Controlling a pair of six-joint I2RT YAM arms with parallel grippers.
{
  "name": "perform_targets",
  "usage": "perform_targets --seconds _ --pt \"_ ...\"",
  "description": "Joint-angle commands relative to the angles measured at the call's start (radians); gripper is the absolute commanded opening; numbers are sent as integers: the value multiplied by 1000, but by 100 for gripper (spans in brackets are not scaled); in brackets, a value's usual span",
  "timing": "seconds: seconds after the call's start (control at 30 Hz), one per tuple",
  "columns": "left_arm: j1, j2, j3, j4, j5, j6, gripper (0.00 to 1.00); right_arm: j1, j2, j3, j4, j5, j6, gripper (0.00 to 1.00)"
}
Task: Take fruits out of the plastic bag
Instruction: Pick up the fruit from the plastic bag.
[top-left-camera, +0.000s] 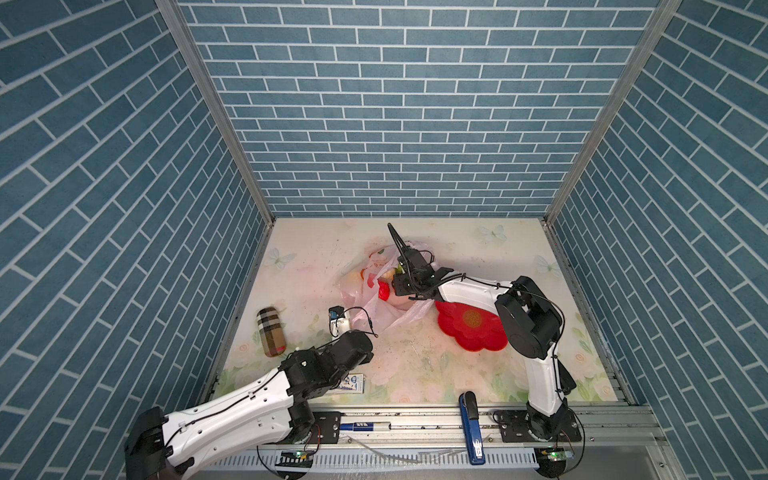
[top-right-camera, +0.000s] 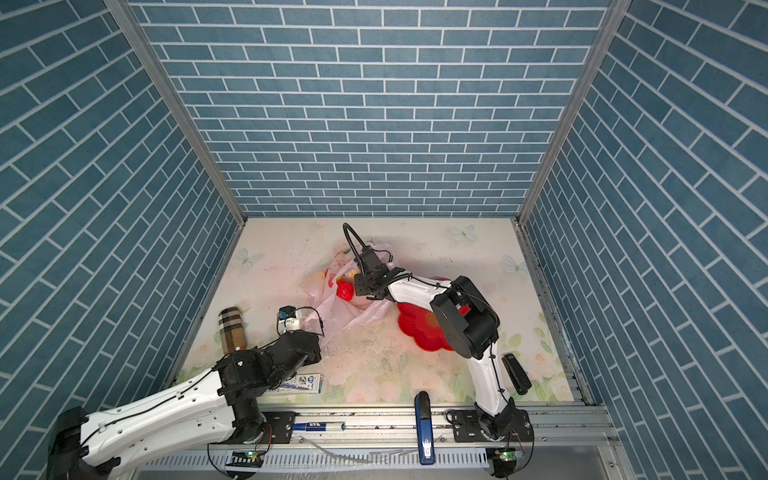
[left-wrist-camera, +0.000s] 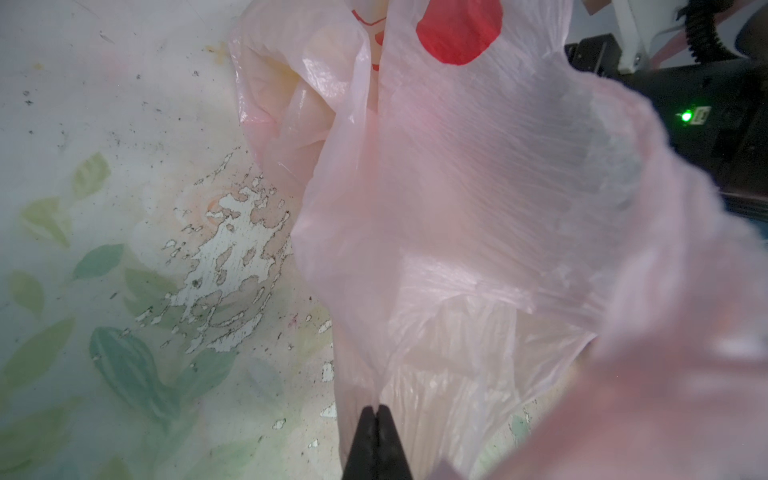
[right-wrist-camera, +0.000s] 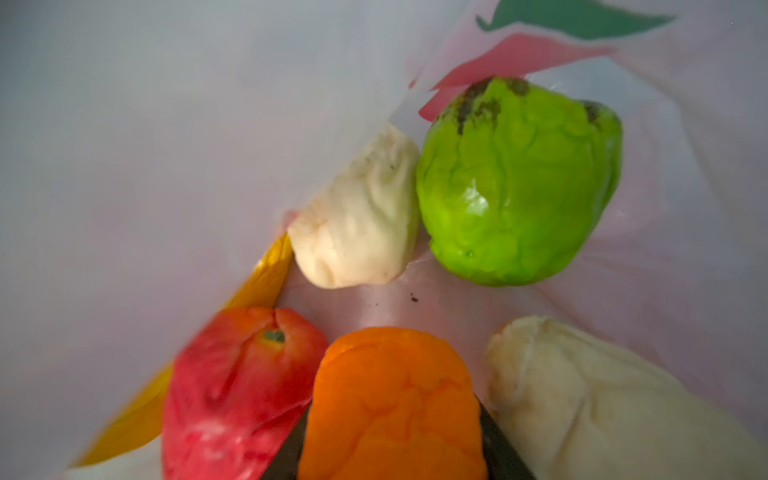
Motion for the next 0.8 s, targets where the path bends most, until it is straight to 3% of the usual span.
perform_targets --seconds 0.0,0.4,0.77 --pt "-6 18 44 15 -56 20 3 16 -85 -38 -47 -44 -42 23" --pt "-5 76 90 54 -120 41 3 100 -268 -57 -206 -102 -104 23" --pt "-4 64 99 52 -132 62 3 112 -434 -4 -338 -114 -126 22"
